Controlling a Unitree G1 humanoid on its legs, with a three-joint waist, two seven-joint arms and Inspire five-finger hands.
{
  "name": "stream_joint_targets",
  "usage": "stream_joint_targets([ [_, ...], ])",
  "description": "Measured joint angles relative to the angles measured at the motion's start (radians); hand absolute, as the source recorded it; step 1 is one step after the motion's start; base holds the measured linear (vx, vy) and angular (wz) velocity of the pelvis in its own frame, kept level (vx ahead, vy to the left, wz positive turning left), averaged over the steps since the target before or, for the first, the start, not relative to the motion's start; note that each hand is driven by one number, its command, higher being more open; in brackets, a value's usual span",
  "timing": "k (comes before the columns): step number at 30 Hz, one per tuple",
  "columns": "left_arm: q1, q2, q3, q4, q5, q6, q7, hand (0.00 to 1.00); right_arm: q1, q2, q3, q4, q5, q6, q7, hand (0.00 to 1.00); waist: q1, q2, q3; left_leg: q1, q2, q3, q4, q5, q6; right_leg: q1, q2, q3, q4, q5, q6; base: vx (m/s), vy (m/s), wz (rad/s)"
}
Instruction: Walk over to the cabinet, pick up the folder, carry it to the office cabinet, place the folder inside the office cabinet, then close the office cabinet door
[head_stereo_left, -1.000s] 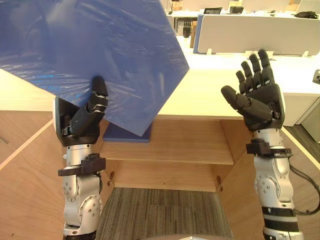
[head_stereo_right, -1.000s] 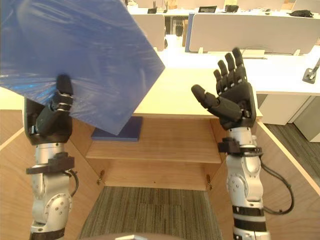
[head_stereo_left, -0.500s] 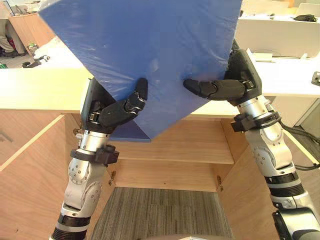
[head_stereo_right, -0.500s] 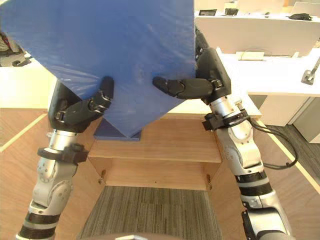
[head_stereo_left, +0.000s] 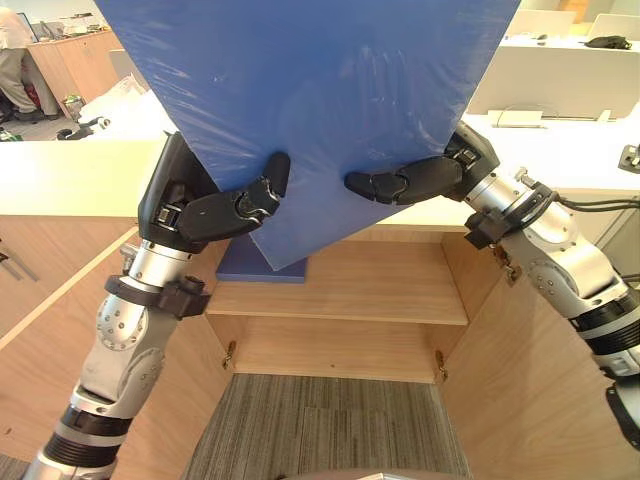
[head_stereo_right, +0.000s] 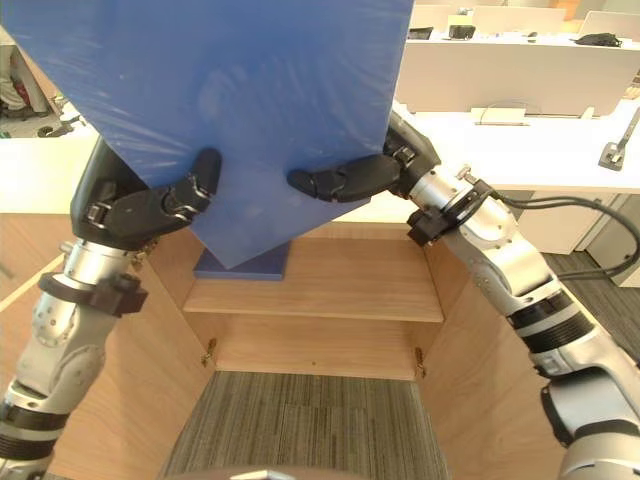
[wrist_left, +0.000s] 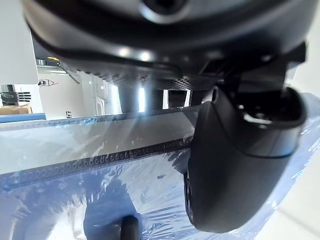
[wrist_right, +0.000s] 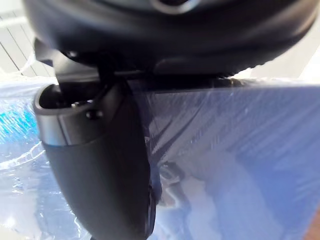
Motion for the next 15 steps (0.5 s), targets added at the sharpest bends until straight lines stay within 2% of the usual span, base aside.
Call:
stream_joint_targets([
  [2, 0.001, 0.037, -0.013, 0.024, -0.032, -0.011, -0.015, 1.0, -0.001, -0.045, 0.025, -0.004, 0.015, 0.0, 0.034, 0.0, 0.003, -0.007, -0.007, -0.002, 0.0, -0.001, 0.0, 0.0, 0.0, 0.0, 0.0, -0.001, -0.001, 0.0, 0.0, 0.0, 0.0, 0.0],
  [5, 0.004, 0.107, -0.047, 0.067, -0.089, -0.008, -0.059, 1.0, -0.001, -0.09, 0.027, -0.03, -0.004, 0.0, 0.035, 0.0, 0.003, -0.012, -0.011, -0.006, 0.0, -0.002, 0.0, 0.0, -0.001, -0.004, 0.0, 0.0, -0.001, 0.001, 0.001, 0.0, 0.0, 0.0],
  [7, 0.016, 0.164, -0.087, 0.087, -0.113, 0.022, -0.1, 1.0, -0.004, -0.117, 0.019, -0.058, -0.046, 0.0, 0.022, 0.0, 0.003, -0.012, -0.012, -0.008, 0.0, -0.002, 0.0, 0.0, -0.001, -0.006, 0.0, 0.0, -0.002, 0.001, 0.001, 0.0, 0.0, 0.0],
  [9, 0.052, 0.217, -0.166, 0.111, -0.171, 0.092, -0.183, 1.0, -0.008, -0.146, 0.012, -0.111, -0.138, -0.001, 0.013, 0.0, 0.0, -0.012, -0.02, -0.019, 0.001, 0.0, 0.0, 0.001, -0.001, -0.02, 0.0, 0.002, 0.0, 0.002, 0.002, -0.01, 0.002, -0.03],
  [12, 0.104, 0.217, -0.249, 0.181, -0.192, 0.182, -0.304, 1.0, -0.007, -0.134, 0.012, -0.2, -0.294, -0.001, 0.024, 0.0, -0.009, -0.012, -0.021, -0.022, 0.004, 0.011, 0.0, 0.001, -0.001, -0.03, 0.002, 0.012, 0.001, 0.004, 0.001, 0.02, 0.0, -0.1],
  [15, 0.159, 0.167, -0.259, 0.247, -0.172, 0.222, -0.393, 1.0, 0.012, -0.088, 0.01, -0.275, -0.413, -0.002, 0.03, 0.0, -0.013, -0.013, -0.021, -0.022, 0.005, 0.019, 0.0, 0.001, -0.001, -0.036, 0.003, 0.021, 0.005, 0.004, 0.001, 0.01, -0.003, -0.11],
])
